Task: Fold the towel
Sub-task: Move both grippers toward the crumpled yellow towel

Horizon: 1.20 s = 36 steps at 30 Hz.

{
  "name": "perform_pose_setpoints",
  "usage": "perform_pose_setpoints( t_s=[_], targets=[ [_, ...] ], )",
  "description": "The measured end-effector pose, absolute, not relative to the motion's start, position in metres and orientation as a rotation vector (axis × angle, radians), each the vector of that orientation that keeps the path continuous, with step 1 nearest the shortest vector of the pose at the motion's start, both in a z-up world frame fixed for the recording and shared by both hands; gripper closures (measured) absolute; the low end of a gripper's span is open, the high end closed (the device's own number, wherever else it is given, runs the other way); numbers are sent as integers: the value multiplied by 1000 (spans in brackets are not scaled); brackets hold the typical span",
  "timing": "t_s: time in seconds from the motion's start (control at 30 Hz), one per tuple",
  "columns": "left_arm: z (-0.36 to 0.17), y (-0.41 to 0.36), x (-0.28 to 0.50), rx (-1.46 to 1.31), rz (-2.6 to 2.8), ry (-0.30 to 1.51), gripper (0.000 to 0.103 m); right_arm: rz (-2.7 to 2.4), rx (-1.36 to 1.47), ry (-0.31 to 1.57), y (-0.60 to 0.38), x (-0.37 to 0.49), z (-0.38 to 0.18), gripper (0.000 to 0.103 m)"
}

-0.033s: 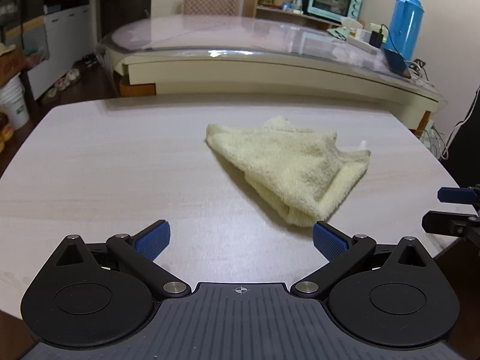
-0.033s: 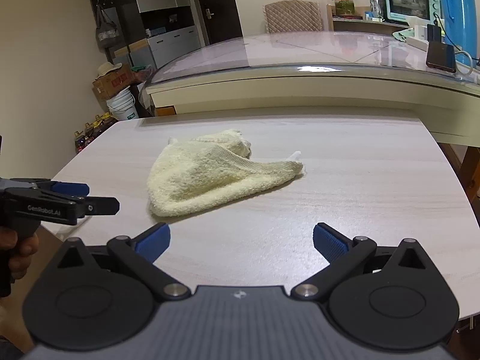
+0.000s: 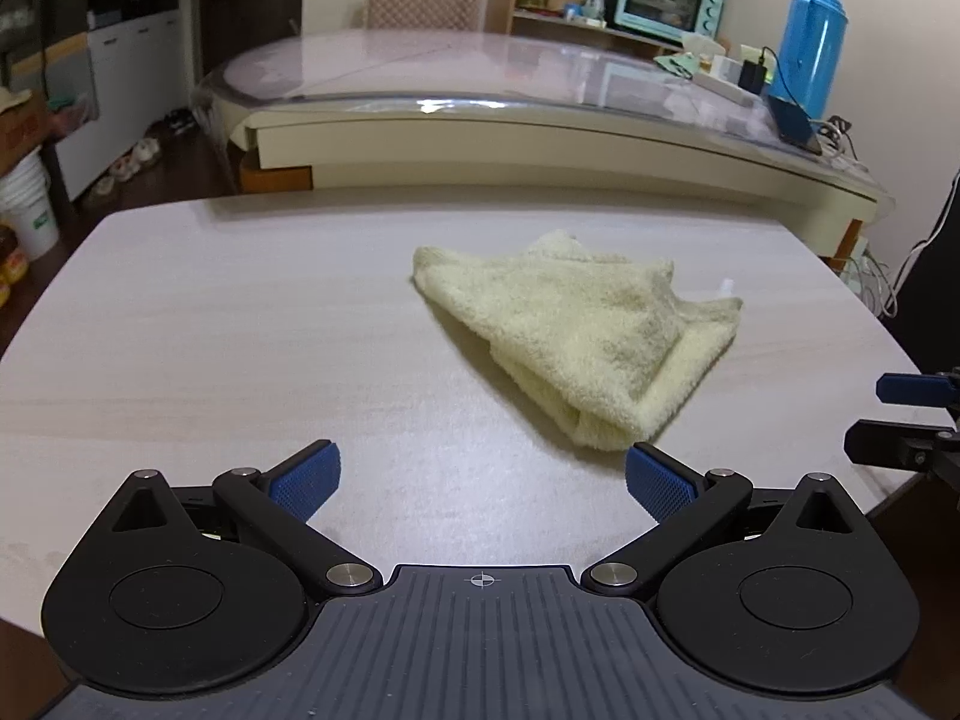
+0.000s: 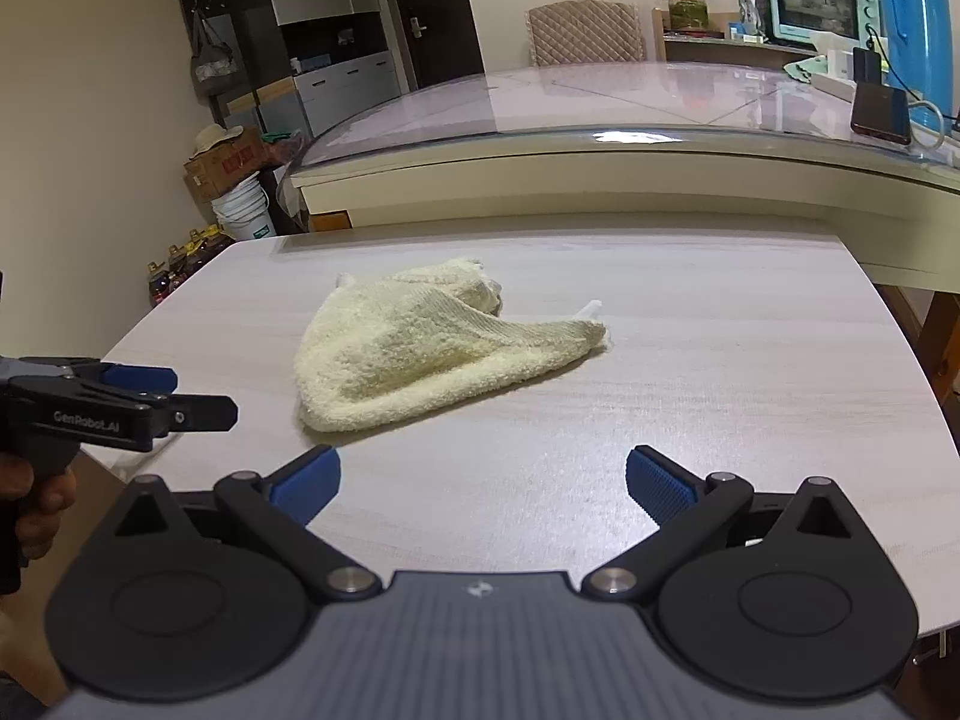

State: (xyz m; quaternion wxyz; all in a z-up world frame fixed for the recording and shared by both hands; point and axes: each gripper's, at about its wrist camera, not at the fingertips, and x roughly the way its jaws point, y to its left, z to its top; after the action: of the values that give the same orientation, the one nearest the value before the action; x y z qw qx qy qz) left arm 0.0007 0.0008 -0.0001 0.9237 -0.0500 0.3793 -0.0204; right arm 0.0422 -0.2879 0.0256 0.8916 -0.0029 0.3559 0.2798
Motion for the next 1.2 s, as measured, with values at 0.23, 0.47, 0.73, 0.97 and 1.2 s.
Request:
perform_pose_setpoints(
  t_s=[0.23,0.47,0.73,0.97,1.2],
  targets=[
    [-4,0,-3,-73,-40,756,0,581,-15,740,-279,43,30,0],
    [-3,0,-3,-60,-46,775,0,569,-19,751,-277,41,32,0],
    [-4,1,2,-58,-49,777,0,572,-43,752,-272,49,33,0],
    [-6,6,10,-57,-54,782,0,602,-88,716,-274,65,33,1],
    [-10,8,20,-59,-68,787,0,664,-177,697,-269,88,32,1]
  ],
)
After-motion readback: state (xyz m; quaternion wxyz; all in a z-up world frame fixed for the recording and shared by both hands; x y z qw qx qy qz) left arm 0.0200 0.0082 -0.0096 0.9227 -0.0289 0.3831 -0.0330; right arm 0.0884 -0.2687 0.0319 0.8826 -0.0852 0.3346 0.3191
